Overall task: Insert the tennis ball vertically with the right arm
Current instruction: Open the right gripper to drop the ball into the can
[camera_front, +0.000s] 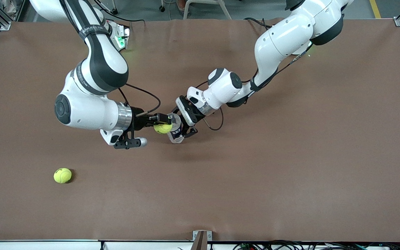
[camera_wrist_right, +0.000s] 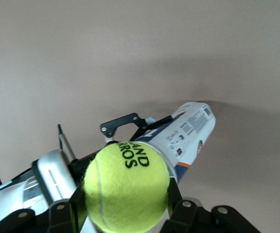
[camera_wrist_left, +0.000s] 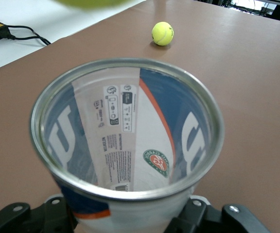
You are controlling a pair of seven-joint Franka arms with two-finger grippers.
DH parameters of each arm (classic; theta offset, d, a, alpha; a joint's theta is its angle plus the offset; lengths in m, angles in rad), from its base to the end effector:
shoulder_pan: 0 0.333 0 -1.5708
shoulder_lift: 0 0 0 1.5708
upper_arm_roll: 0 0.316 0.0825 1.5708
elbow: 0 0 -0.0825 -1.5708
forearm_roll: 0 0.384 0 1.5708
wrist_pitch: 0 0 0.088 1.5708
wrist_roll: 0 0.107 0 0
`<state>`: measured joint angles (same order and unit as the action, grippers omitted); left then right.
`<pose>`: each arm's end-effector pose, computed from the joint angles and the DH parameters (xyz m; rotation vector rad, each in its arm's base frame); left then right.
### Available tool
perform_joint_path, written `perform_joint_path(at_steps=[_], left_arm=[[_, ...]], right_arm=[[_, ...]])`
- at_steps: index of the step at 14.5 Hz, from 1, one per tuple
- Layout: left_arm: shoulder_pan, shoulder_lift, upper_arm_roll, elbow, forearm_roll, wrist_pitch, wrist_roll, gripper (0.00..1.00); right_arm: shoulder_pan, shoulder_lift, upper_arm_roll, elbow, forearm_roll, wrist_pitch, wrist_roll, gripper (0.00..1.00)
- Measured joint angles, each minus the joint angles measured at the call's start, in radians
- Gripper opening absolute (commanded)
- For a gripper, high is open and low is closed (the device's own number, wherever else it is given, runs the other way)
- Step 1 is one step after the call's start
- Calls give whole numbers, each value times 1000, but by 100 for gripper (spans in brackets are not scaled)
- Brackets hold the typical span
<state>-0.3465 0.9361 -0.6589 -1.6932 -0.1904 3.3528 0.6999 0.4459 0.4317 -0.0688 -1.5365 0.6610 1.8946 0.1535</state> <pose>0.4838 -0.5299 0.2231 2.0984 -1.2038 0.9681 0.6119 0.2980 0.4133 -2.5762 0.0140 0.2922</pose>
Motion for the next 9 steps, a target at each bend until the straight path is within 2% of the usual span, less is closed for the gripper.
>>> perform_joint_path(at_steps=[4,9], left_arm=[[2,6,0,-7,-1,0,-1,72],[-1,6,0,-7,-1,1,-1,72]], right_arm=[[0,7,-4,0,0,-92,15,23],[10,8,-3,0,0,-99,18,24]])
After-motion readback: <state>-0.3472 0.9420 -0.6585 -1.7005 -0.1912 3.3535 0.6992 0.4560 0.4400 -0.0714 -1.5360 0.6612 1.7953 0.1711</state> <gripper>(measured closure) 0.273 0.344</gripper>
